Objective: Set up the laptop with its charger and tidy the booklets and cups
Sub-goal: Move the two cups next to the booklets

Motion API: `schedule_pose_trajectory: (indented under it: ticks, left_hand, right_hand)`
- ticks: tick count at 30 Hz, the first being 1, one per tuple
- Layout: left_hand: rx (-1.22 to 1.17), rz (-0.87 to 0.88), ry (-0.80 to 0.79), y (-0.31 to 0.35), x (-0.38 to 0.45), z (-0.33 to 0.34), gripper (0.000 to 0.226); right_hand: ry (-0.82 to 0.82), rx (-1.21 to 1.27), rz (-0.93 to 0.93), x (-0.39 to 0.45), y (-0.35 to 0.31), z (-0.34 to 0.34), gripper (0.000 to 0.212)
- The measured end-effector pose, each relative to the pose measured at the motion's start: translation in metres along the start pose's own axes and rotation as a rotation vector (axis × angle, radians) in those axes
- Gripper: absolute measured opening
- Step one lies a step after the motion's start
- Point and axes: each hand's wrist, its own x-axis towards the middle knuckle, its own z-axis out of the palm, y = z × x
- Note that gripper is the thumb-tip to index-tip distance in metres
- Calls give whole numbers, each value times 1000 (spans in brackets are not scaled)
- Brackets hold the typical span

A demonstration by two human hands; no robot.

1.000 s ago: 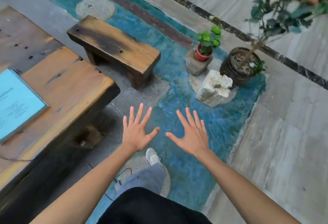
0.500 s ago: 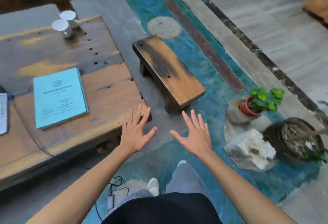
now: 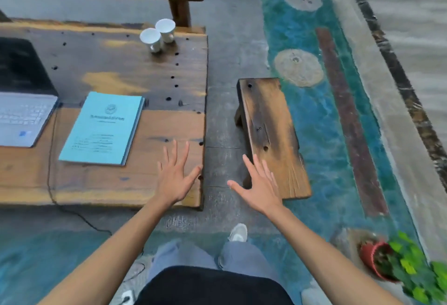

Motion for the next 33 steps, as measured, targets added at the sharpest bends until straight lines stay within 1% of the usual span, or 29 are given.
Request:
schedule_pose_trajectory:
  ticks: [2,8,11,14,18,21,23,26,29,31,33]
  left_hand:
    - [-47,-85,44,-2,4,-7,88]
    - [-192,-236,219,-19,31,-48,88]
    - [-249,-271,283,-28,50,-75,85]
    - [-325,-256,324,-39,81,-97,77]
    - [-330,-252,308,-53,138,-128,72]
    - [-434,-268,293,-60,181,-151,74]
    - [-478,-228,279,-64,208,-166,73]
    - [-512,-176,244,-72,251,-187,71]
    - [-515,-158,220,-79,289,-200,69]
    - [-555,-178,194,-86,317,-206,68]
    - [-670,-227,168,-94,347,-211,65]
  right_hand:
    - [-58,-4,-56,26,-6,-12,93]
    - [-119,-25,-198,108,-50,-34,95]
    - [-153,-26,-245,140,-78,-39,95]
    - [-156,-8,-271,175,-107,-43,93]
    - [-155,76,-213,220,-147,-48,91]
    - [-134,163,-165,254,-176,-55,88]
    - [-104,270,-139,275,-194,-59,86]
    - [-78,428,-136,309,-216,-65,75]
    - [-107,529,-119,343,-232,-71,65]
    - [-128,601,-96,370,-243,-76,62]
    - [-139,695,-56,403,-255,-81,57]
